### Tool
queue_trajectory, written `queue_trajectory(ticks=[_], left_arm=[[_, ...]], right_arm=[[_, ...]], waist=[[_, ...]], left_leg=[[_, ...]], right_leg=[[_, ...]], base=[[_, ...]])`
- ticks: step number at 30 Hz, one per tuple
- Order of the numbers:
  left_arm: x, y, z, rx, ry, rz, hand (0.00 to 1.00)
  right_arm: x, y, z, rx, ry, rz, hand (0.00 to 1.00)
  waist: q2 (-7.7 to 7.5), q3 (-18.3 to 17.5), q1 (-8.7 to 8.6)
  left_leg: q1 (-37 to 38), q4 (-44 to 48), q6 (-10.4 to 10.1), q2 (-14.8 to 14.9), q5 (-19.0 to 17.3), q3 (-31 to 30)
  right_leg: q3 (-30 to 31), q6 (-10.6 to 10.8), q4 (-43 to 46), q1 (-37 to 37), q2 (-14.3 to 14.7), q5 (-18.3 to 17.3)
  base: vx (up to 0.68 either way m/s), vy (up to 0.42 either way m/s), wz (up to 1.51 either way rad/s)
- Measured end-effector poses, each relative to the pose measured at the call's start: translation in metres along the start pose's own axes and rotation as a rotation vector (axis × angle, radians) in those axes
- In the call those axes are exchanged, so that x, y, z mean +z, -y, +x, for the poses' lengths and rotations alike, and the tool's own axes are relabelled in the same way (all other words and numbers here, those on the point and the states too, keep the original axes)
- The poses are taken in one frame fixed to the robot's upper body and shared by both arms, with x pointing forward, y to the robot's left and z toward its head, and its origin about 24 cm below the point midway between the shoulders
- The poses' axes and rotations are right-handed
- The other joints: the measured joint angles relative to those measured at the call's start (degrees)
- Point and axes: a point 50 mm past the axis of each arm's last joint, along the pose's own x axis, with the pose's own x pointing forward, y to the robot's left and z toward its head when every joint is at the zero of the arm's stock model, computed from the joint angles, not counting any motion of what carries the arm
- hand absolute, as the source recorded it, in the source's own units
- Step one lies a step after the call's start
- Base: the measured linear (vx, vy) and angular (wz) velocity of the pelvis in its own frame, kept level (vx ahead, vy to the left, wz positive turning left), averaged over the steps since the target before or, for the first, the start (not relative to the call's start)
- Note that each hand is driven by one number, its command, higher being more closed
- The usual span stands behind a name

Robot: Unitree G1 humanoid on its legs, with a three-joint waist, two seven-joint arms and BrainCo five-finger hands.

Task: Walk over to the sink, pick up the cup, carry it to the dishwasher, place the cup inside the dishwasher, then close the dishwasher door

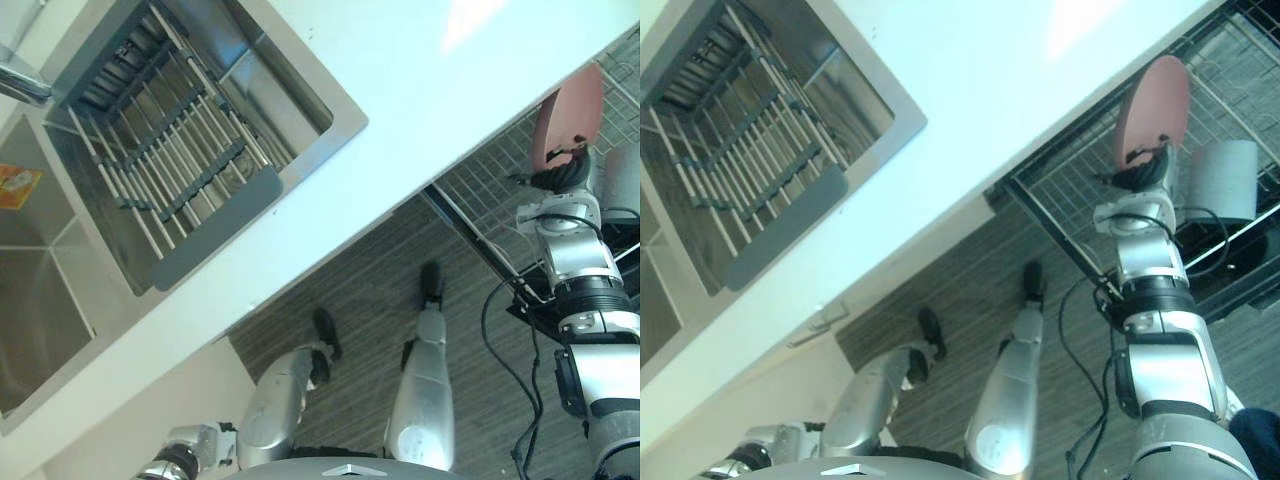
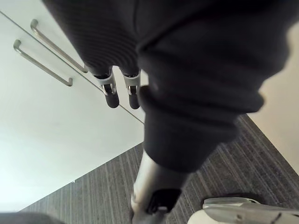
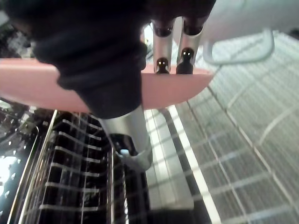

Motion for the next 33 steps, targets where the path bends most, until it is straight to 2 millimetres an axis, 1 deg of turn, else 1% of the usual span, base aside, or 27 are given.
queue_trajectory(ticks=[1,2,4,6,8,9,10,12,14,16,17,18,19,21,23,25,26,28,30,31,32,33], left_arm=[[0.002,0.0,0.0,0.013,0.02,0.031,0.0],[0.002,0.0,0.0,0.016,0.026,0.036,0.0],[0.005,0.0,0.0,0.044,0.06,0.079,0.0],[0.005,0.0,0.0,0.049,0.07,0.064,0.0],[0.003,-0.001,0.001,0.047,0.066,0.046,0.0],[-0.001,-0.004,0.001,0.035,0.062,0.015,0.0],[-0.005,-0.006,0.001,0.03,0.056,0.001,0.0],[-0.012,-0.009,0.002,0.024,0.042,-0.016,0.0],[-0.021,-0.011,0.003,0.034,0.026,-0.006,0.0],[-0.027,-0.016,0.003,0.043,0.015,-0.035,0.0],[-0.03,-0.018,0.003,0.049,0.01,-0.034,0.0],[-0.032,-0.019,0.003,0.053,0.004,-0.032,0.0],[-0.034,-0.019,0.003,0.053,0.001,-0.033,0.0],[-0.037,-0.02,0.003,0.053,-0.004,-0.035,0.0],[-0.039,-0.02,0.002,0.054,-0.007,-0.037,0.0],[-0.041,-0.025,0.002,0.063,-0.007,-0.04,0.0],[-0.043,-0.027,0.001,0.069,-0.01,-0.041,0.0],[-0.049,-0.035,0.001,0.077,-0.036,-0.076,0.0],[-0.056,-0.038,0.0,0.082,-0.058,-0.078,0.0],[-0.064,-0.039,0.0,0.086,-0.077,-0.083,0.0],[-0.068,-0.04,0.0,0.087,-0.089,-0.087,0.0],[-0.074,-0.041,-0.001,0.09,-0.107,-0.099,0.0]], right_arm=[[-0.003,-0.005,-0.003,0.084,-0.005,0.029,0.0],[-0.005,-0.007,-0.003,0.108,-0.012,0.033,0.0],[-0.025,-0.018,-0.013,0.19,-0.056,0.071,0.0],[-0.032,-0.024,-0.018,0.224,-0.077,0.117,0.0],[-0.028,-0.03,-0.023,0.253,-0.045,0.156,0.0],[-0.023,-0.035,-0.027,0.285,-0.019,0.168,0.0],[-0.022,-0.037,-0.029,0.307,-0.006,0.165,0.0],[-0.026,-0.034,-0.032,0.32,-0.006,0.159,0.0],[-0.029,-0.031,-0.035,0.315,-0.006,0.167,0.0],[-0.034,-0.029,-0.037,0.307,-0.018,0.17,0.0],[-0.041,-0.028,-0.039,0.303,-0.043,0.141,0.0],[-0.05,-0.028,-0.041,0.311,-0.087,0.092,0.0],[-0.056,-0.028,-0.042,0.315,-0.115,0.06,0.0],[-0.076,-0.026,-0.044,0.323,-0.227,-0.041,0.0],[-0.082,-0.023,-0.044,0.327,-0.274,-0.081,0.0],[-0.091,-0.012,-0.043,0.319,-0.335,-0.154,0.0],[-0.092,-0.009,-0.042,0.315,-0.345,-0.173,0.0],[-0.095,0.002,-0.041,0.29,-0.375,-0.196,0.0],[-0.095,0.009,-0.042,0.257,-0.37,-0.15,0.0],[-0.089,0.012,-0.043,0.234,-0.338,-0.084,0.0],[-0.085,0.014,-0.044,0.216,-0.307,-0.047,0.0],[-0.072,0.019,-0.047,0.171,-0.229,0.054,0.0]], waist=[[0.05,-0.04,-0.12],[0.05,-0.04,-0.12],[0.04,-0.03,-0.42],[0.02,-0.02,-0.54],[0.0,0.0,-0.8],[-0.06,0.04,-1.37],[-0.12,0.08,-1.52],[-0.28,0.2,-1.62],[-0.9,0.63,-2.39],[-1.8,1.26,-3.5],[-2.51,1.55,-3.88],[-3.23,1.41,-3.86],[-3.57,1.41,-3.95],[-4.54,1.4,-4.31],[-5.16,1.29,-4.67],[-6.38,0.55,-4.64],[-6.74,0.32,-4.69],[-8.02,-0.8,-4.92],[-8.64,-2.33,-4.86],[-9.13,-4.12,-4.82],[-9.29,-5.03,-4.92],[-9.82,-6.54,-5.11]], left_leg=[[0.11,-0.27,0.1,-0.18,0.35,-0.83],[0.21,-0.32,0.07,-0.22,0.45,-1.16],[2.71,-2.45,-0.03,-0.72,1.86,-3.55],[4.59,-4.21,0.0,-1.1,2.81,-4.77],[5.82,-6.1,-0.03,-1.5,3.76,-5.45],[6.66,-7.15,-0.03,-1.74,4.56,-5.94],[7.73,-8.19,-0.08,-1.72,5.05,-6.15],[9.35,-8.49,-0.1,-1.63,5.08,-6.25],[11.34,-8.94,-0.14,-1.54,5.02,-6.29],[12.76,-8.74,-0.34,-1.16,4.64,-6.37],[13.52,-8.67,-0.5,-0.81,4.35,-6.3],[13.91,-8.62,-0.7,-0.47,4.18,-6.18],[14.09,-8.51,-0.8,-0.27,4.1,-6.16],[14.91,-7.9,-1.28,0.85,3.55,-6.1],[15.88,-7.98,-1.56,1.38,3.34,-6.1],[16.54,-7.99,-1.92,2.06,3.1,-5.92],[16.6,-7.99,-1.95,2.21,3.08,-5.86],[17.39,-8.04,-2.14,2.6,2.97,-5.79],[18.58,-8.37,-2.29,2.83,2.84,-5.75],[18.94,-9.0,-2.34,2.99,2.82,-5.41],[18.96,-9.11,-2.4,3.08,2.78,-5.29],[19.06,-9.46,-2.55,3.37,2.67,-4.74]], right_leg=[[-0.63,0.01,0.0,0.4,-0.14,-0.01],[-0.82,0.02,0.0,0.62,-0.18,-0.02],[-2.87,-0.04,0.07,3.62,-0.72,-0.69],[-4.0,0.05,0.64,5.22,-1.18,-1.49],[-4.83,-0.03,1.25,5.85,-1.63,-2.22],[-5.22,0.1,1.34,6.39,-1.83,-2.34],[-5.31,0.19,1.38,7.1,-1.93,-2.43],[-5.46,0.54,1.66,8.55,-1.92,-2.7],[-5.56,0.82,2.17,10.2,-1.92,-3.37],[-6.3,0.55,3.44,11.43,-1.9,-4.84],[-6.39,0.59,3.79,12.05,-1.65,-5.39],[-6.23,0.5,3.89,12.26,-1.28,-5.42],[-6.25,0.53,3.97,12.42,-1.1,-5.44],[-6.46,0.38,4.37,13.37,-0.14,-5.62],[-6.52,0.15,4.74,14.11,0.35,-6.12],[-6.49,-0.08,5.53,14.22,0.96,-6.71],[-6.49,-0.12,5.55,14.26,1.05,-6.76],[-6.54,-0.27,5.49,15.13,1.42,-6.97],[-6.53,-0.3,5.45,16.18,1.75,-7.41],[-6.46,-0.32,5.27,16.21,1.97,-7.64],[-6.44,-0.34,5.12,16.2,2.08,-7.66],[-6.26,-0.36,4.74,16.22,2.47,-7.65]], base=[[0.0,-0.003,0.23],[0.01,-0.015,0.27],[0.0,-0.022,0.36],[-0.02,-0.012,0.31],[-0.03,-0.015,0.22],[-0.01,-0.033,0.17],[0.0,-0.038,0.12],[0.01,-0.041,0.0],[0.01,-0.017,-0.02],[0.0,0.0,0.0],[0.02,-0.031,-0.05],[0.02,-0.031,-0.09],[0.03,-0.043,-0.07],[0.06,-0.067,-0.05],[0.04,-0.046,-0.08],[0.03,-0.048,-0.09],[0.01,-0.041,-0.06],[0.0,-0.017,-0.02],[0.0,-0.011,-0.04],[0.01,-0.023,-0.08],[0.02,-0.021,-0.11],[0.03,-0.026,-0.15]])
